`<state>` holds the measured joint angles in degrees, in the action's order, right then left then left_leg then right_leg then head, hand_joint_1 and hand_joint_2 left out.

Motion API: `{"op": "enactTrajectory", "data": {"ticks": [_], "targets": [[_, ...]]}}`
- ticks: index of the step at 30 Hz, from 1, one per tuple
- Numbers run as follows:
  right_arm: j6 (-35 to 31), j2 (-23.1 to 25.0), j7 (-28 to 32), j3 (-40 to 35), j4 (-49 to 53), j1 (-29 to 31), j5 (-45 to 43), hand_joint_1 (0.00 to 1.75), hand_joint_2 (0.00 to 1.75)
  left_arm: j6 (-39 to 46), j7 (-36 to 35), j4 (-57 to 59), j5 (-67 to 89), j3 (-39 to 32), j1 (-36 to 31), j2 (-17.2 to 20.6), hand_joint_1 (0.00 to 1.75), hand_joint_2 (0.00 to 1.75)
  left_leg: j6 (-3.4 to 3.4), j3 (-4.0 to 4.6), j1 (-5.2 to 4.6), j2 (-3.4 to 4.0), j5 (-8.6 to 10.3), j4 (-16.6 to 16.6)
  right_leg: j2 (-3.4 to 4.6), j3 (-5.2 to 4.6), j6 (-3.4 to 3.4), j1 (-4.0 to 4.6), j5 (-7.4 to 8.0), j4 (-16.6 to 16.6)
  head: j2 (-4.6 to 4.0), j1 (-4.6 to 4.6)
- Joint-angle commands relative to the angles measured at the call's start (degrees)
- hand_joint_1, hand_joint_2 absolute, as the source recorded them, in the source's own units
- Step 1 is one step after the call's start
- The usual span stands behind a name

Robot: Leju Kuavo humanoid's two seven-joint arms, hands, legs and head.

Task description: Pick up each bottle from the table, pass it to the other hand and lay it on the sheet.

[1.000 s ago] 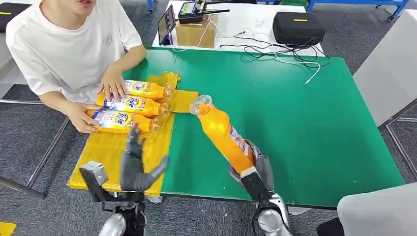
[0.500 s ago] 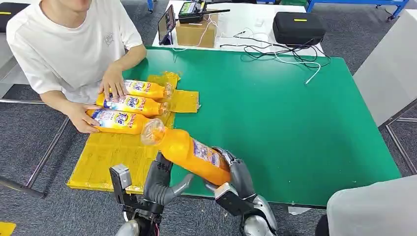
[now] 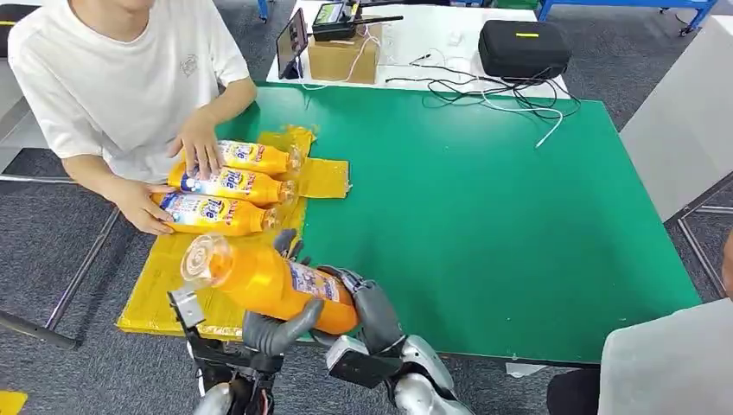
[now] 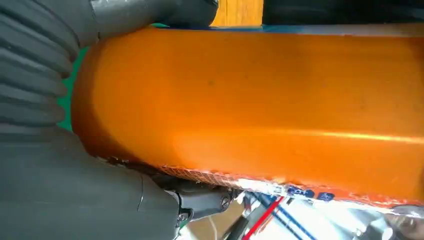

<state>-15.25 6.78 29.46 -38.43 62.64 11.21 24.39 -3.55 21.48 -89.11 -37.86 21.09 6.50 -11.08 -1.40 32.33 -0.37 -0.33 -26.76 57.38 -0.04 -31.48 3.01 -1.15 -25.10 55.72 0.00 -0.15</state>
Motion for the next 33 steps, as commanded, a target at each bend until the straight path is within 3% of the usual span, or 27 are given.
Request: {"op": "enactTrajectory", "data": {"ticks": [1, 11, 12, 13, 14, 15, 18, 20, 28, 32, 33], "targets": [[3.9, 0.1, -0.2, -6.3, -8.7, 1.3, 0.1, 1.75, 1.75, -7.7, 0.8, 3.4, -4.3, 1.1, -3.4, 0.9, 1.75, 1.75, 0.08, -0.10, 0.09, -0.05, 0.00, 0.0, -0.09, 0.13, -0.11, 0.10, -0.01, -0.1, 0.00, 0.00], [8.4, 1.1, 0.2, -4.6, -7.5, 2.2, -3.6, 1.73, 1.75, -13.0, 4.3, 6.2, -0.5, 3.1, -4.4, 1.2, 1.75, 1.75, 0.10, -0.05, 0.08, -0.14, 0.02, 0.0, -0.22, 0.09, -0.13, 0.09, -0.04, 0.0, 0.00, 0.02], [7.9, 1.6, 0.0, -4.0, -8.0, 2.5, -3.9, 0.77, 1.75, -13.0, 4.3, 6.5, -0.5, 3.1, -4.5, 1.1, 1.75, 1.75, 0.07, -0.03, 0.06, -0.10, 0.02, 0.0, -0.18, 0.05, -0.09, 0.06, -0.02, 0.0, 0.00, -0.02], [7.5, 2.1, 0.0, -3.5, -8.2, 2.6, -4.3, 0.00, 1.75, -12.7, 4.3, 6.6, -0.3, 3.2, -4.6, 1.1, 1.75, 1.75, 0.12, -0.07, 0.11, -0.16, 0.02, 0.0, -0.25, 0.12, -0.15, 0.12, -0.04, -0.1, 0.00, 0.00], [6.9, 2.3, 0.5, -3.2, -7.9, 2.5, -4.4, 0.00, 1.75, -12.1, 4.1, 6.6, 0.1, 3.2, -4.6, 1.1, 1.75, 1.75, 0.09, -0.02, 0.08, -0.14, 0.03, 0.0, -0.22, 0.06, -0.12, 0.09, -0.02, -0.1, 0.00, 0.02], [2.9, 2.2, 3.3, -3.3, -6.2, 1.9, -2.8, 0.00, 0.00, -9.2, 4.2, 6.7, 3.4, 3.7, -5.0, 1.3, 1.75, 1.75, 0.10, -0.03, 0.11, -0.14, 0.01, 0.0, -0.22, 0.09, -0.14, 0.12, -0.03, 0.0, 0.00, 0.02], [0.4, 1.1, 6.4, -3.7, -3.2, 1.0, -2.3, 0.00, 0.00, -5.4, 4.1, 8.3, 6.3, 4.6, -6.5, 1.2, 1.75, 1.75, 0.10, 0.03, 0.10, -0.15, 0.00, 0.1, -0.23, 0.04, -0.13, 0.11, -0.04, 0.0, 0.02, 0.00], [-3.1, 0.2, 8.9, -2.8, -0.7, -0.3, -2.7, 0.00, 0.00, 1.9, 6.1, 9.8, 12.1, 5.2, -7.9, 1.1, 1.75, 1.75, 0.12, 0.03, 0.12, -0.29, 0.01, 0.1, -0.38, 0.08, -0.16, 0.13, -0.08, 0.0, 0.02, 0.00], [-11.1, 0.3, 10.5, 3.6, 4.5, -5.4, -7.7, 0.00, 0.00, 21.7, 9.7, 14.8, 26.5, 4.6, -9.4, 1.7, 1.75, 1.75, 0.11, -0.04, 0.08, -0.18, 0.02, 0.0, -0.22, 0.12, -0.15, 0.09, -0.03, 0.0, 0.00, 0.00], [-12.0, -0.2, 10.5, 3.6, 5.6, -6.4, -7.6, 0.00, 0.00, 23.0, 10.5, 15.9, 28.1, 4.3, -9.3, 2.2, 1.75, 1.75, 0.07, -0.04, 0.03, -0.08, 0.01, 0.0, -0.07, 0.09, -0.10, 0.05, 0.00, -0.1, 0.00, 0.04], [-13.7, -0.2, 10.5, 3.7, 6.5, -6.6, -7.5, 0.00, 0.00, 28.8, 11.5, 16.6, 33.6, 4.3, -9.5, 2.2, 1.75, 1.75, 0.11, -0.07, 0.08, -0.02, -0.01, 0.0, -0.03, 0.11, -0.14, 0.09, 0.01, -0.1, 0.02, 0.00]]}}
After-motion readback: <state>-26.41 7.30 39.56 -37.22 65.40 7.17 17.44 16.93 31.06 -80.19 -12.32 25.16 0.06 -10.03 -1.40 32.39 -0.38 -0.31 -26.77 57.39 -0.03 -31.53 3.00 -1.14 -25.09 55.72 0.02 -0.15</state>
